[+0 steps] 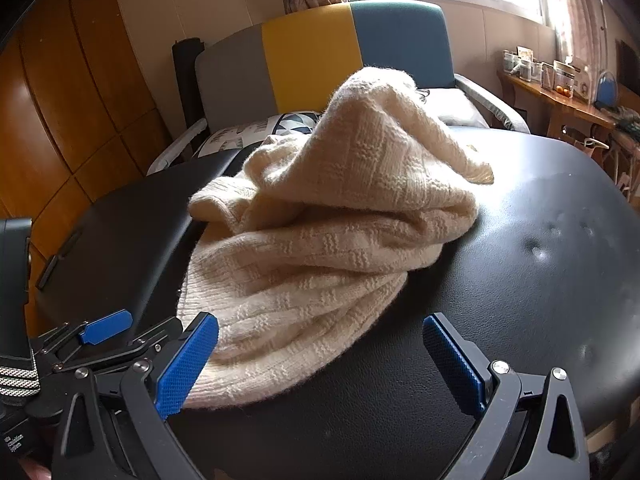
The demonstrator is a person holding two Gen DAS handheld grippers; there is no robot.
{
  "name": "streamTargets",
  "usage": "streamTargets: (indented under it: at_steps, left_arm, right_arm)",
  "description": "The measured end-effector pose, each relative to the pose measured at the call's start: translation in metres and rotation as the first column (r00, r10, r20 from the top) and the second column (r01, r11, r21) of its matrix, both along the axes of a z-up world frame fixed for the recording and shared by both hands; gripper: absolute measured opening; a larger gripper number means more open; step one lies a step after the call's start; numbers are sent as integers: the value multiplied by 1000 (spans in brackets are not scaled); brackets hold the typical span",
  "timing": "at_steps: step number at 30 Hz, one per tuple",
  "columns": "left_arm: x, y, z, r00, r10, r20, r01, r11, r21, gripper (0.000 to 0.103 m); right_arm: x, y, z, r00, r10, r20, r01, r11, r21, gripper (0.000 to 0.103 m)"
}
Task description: Fold clothes
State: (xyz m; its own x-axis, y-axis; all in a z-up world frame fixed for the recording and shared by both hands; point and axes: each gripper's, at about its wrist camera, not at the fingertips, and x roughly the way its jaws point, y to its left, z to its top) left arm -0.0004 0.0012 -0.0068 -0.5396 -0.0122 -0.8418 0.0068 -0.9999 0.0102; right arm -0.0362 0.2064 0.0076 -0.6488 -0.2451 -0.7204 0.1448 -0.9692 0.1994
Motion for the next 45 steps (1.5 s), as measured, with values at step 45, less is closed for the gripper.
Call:
streamTargets:
  at_steps: [45]
  left_arm:
    - [-111,10,9,990,-124,-68,118,990,-81,66]
  right_arm:
    - [-45,42,0,998,-67,-5,67,995,-70,94]
